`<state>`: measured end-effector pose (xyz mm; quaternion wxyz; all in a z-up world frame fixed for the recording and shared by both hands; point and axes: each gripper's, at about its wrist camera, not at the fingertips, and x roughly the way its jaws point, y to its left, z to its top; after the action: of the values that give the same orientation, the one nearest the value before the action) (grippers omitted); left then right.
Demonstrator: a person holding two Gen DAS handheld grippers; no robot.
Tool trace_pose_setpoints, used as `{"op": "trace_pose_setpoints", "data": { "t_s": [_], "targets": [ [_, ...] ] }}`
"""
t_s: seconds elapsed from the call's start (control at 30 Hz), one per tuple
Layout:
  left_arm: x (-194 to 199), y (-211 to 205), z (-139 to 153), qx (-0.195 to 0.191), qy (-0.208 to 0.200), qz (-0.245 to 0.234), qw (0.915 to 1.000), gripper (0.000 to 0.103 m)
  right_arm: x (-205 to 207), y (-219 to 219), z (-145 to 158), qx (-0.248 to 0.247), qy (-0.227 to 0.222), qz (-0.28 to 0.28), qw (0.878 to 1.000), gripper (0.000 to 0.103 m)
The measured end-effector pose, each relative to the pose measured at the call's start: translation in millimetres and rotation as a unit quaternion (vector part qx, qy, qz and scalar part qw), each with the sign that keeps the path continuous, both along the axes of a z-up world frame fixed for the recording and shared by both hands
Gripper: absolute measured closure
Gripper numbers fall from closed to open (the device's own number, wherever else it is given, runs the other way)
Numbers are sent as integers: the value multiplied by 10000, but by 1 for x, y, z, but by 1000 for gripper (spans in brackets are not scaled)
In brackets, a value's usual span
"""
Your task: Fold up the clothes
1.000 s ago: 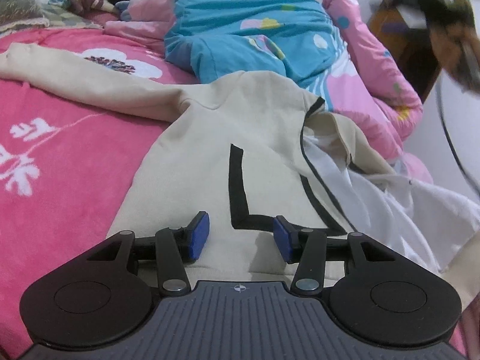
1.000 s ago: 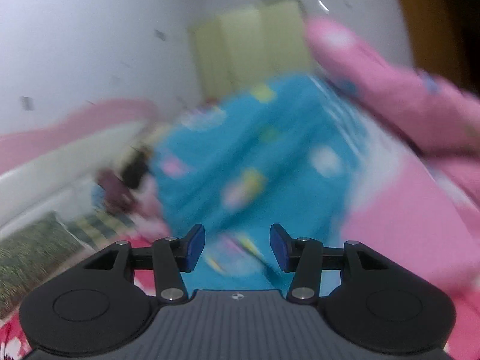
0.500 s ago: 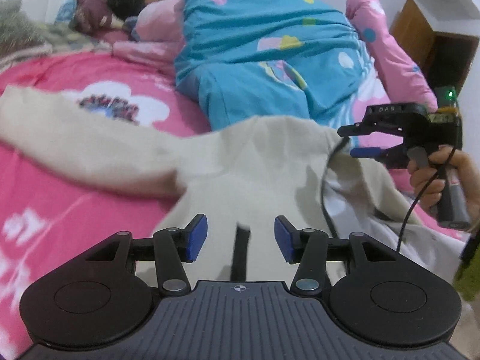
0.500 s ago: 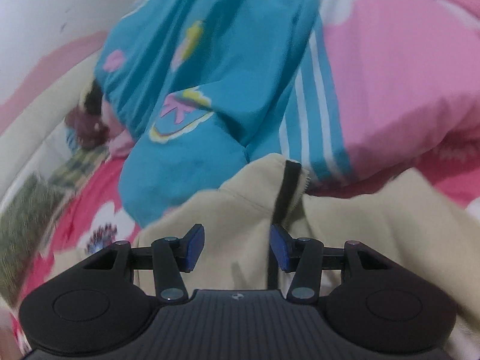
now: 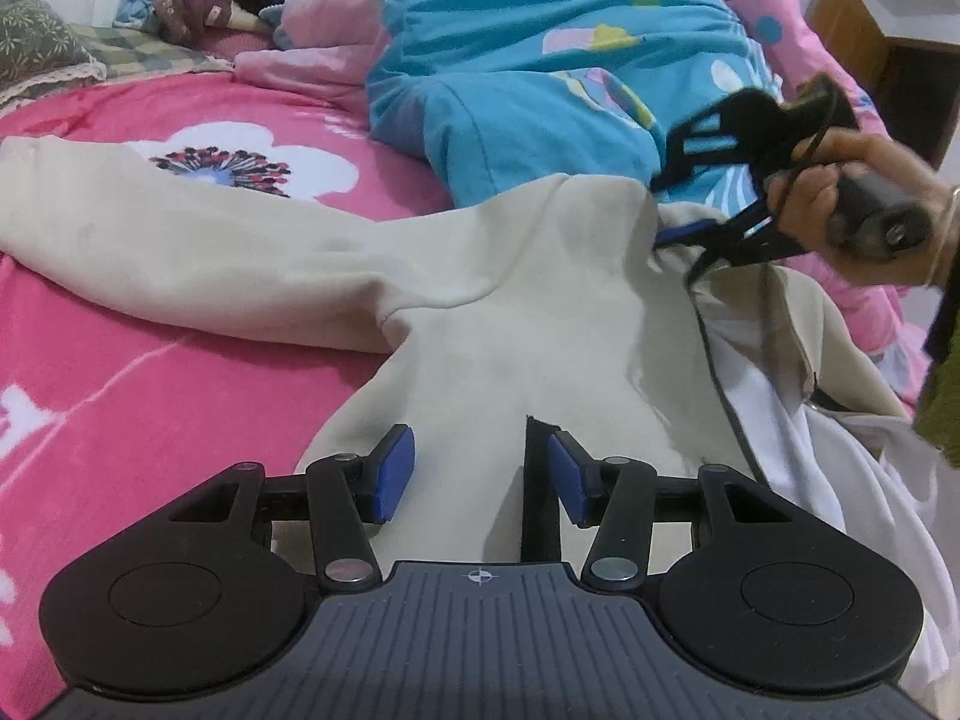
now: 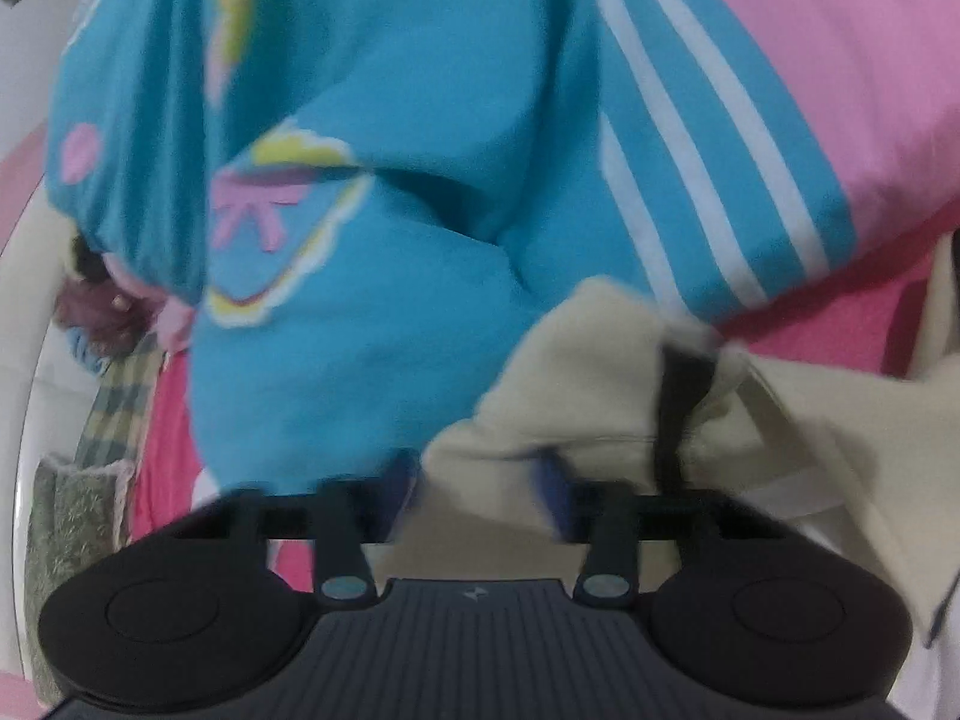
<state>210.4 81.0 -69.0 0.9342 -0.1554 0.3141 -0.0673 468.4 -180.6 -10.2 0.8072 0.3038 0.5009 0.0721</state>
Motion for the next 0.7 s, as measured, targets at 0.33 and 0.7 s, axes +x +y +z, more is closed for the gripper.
{"op": "trace_pose_setpoints", "data": {
  "t_s": [0.33, 0.7],
  "targets": [
    [-3, 11, 11, -225, -542, 195, 9981, 54, -153, -30, -23, 74, -1309, 114, 9913, 95],
    [7, 9, -6, -168, -164, 243, 9994, 54, -202, -94, -61, 1396, -846, -510, 9853, 81]
  ]
}}
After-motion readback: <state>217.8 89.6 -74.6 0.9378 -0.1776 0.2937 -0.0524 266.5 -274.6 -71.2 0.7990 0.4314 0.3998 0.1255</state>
